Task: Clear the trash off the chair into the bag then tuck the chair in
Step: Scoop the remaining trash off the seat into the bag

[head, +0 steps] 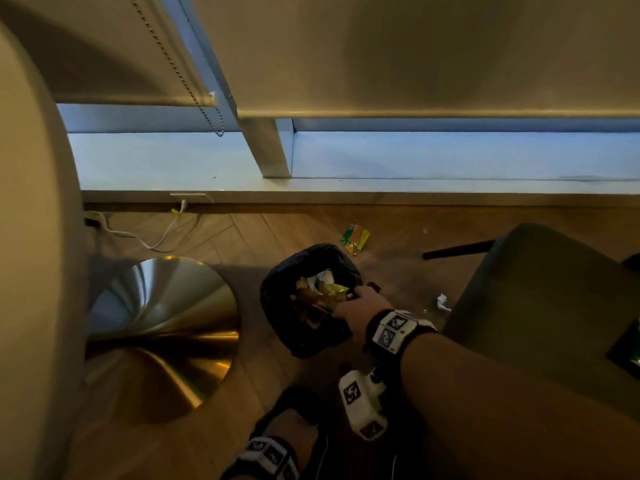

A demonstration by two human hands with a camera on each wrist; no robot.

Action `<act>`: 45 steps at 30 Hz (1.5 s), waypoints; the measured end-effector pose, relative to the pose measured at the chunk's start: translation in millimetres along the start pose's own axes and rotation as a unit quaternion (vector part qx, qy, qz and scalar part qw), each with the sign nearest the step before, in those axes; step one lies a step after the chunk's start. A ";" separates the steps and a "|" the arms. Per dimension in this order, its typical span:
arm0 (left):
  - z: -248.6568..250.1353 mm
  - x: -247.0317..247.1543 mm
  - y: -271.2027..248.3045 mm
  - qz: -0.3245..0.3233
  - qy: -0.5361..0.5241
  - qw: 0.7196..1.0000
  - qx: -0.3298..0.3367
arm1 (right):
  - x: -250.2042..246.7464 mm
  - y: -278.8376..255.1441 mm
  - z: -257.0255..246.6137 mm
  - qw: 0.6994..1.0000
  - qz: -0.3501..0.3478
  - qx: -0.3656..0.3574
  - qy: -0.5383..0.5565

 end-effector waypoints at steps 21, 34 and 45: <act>287.4 -95.3 -141.5 0.209 -0.081 0.902 0.369 | -398.6 -174.2 141.6 0.931 0.358 -0.051 -0.056; 473.1 64.5 -169.4 0.198 0.563 0.639 0.485 | -343.3 -185.5 324.1 0.950 0.283 -0.109 -0.070; 413.2 55.3 -150.5 0.261 0.587 0.584 0.497 | -319.0 -212.2 358.3 0.976 0.169 0.127 -0.062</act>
Point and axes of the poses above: each hand's wrist, its own y-axis towards the middle knuckle, its own x-axis out of the palm, z = x × y, the point moved 3 cm from there along y, towards the middle knuckle, and after that the axes turned 13 degrees about y, right-handed, at the moved point
